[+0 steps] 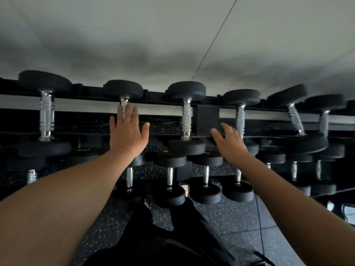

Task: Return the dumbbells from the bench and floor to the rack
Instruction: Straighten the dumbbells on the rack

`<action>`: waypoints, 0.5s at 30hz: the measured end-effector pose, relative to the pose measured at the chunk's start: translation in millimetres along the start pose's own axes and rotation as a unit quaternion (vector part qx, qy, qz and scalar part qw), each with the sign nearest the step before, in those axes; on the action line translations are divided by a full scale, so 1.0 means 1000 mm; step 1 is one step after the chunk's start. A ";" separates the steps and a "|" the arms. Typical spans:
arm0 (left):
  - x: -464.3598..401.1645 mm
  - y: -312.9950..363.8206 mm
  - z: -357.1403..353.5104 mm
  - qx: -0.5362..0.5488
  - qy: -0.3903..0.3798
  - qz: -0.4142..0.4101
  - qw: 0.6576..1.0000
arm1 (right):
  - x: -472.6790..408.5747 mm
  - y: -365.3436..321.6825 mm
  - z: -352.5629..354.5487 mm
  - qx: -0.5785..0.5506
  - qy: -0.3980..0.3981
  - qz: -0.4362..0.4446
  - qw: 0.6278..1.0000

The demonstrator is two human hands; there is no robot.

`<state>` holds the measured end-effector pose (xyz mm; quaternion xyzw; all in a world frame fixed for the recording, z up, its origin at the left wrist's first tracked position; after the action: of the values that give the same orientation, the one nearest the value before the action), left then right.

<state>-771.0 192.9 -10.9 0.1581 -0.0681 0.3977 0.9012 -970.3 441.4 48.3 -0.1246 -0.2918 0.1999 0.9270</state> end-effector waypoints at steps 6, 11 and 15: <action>0.015 0.113 -0.011 0.034 0.000 -0.062 0.998 | -0.030 0.066 0.031 0.068 0.012 -0.016 0.997; 0.004 0.182 -0.037 0.009 -0.031 -0.054 0.998 | -0.073 0.088 0.048 -0.012 -0.012 -0.025 1.000; 0.001 0.195 -0.040 -0.008 -0.025 -0.031 0.999 | -0.108 0.097 0.041 -0.104 -0.053 -0.049 0.992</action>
<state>-914.6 330.7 -3.5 0.1625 -0.0886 0.3654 0.9123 -1104.7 484.1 -5.8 -0.1954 -0.3659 0.1285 0.9008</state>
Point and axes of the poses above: each hand's wrist, its own x-axis away from the middle knuckle, its own z-axis out of the back of the hand, y = z × x, the point moved 6 cm from there along -x, towards the middle knuckle, and after that the axes turned 2 degrees about z, right-handed, at the moved point
